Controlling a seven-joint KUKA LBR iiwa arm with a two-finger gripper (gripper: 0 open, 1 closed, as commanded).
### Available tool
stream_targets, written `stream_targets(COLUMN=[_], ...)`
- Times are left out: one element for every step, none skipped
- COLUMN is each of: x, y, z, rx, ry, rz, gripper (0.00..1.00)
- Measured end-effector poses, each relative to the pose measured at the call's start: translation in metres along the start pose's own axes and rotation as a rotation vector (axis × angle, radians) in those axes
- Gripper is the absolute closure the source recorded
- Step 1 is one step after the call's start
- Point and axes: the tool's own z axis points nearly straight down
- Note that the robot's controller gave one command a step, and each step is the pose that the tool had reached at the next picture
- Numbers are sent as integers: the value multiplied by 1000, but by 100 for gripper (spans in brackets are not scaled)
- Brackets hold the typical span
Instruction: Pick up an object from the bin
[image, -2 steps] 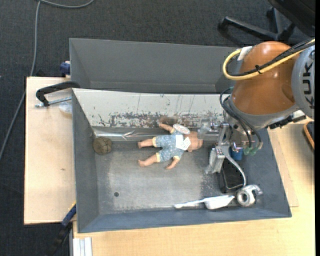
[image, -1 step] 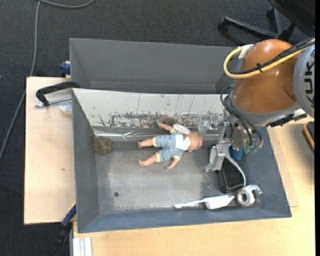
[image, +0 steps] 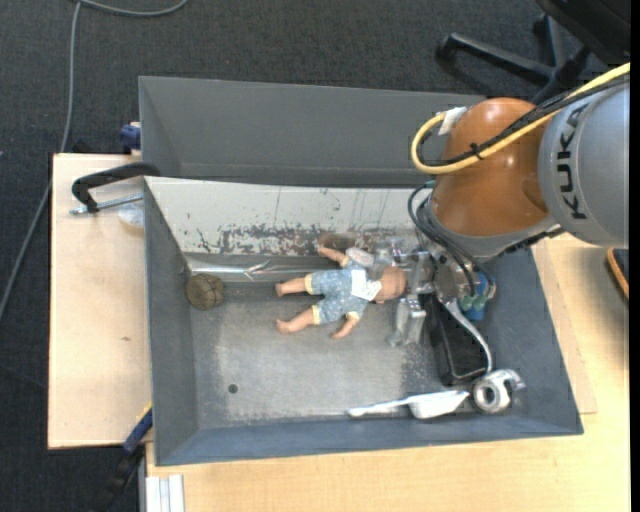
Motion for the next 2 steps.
stream_targets(x=[-30, -39], y=[24, 12], z=[19, 41], rx=[0, 0], ry=[-5, -4], rz=[-290, -380], gripper=[0, 0])
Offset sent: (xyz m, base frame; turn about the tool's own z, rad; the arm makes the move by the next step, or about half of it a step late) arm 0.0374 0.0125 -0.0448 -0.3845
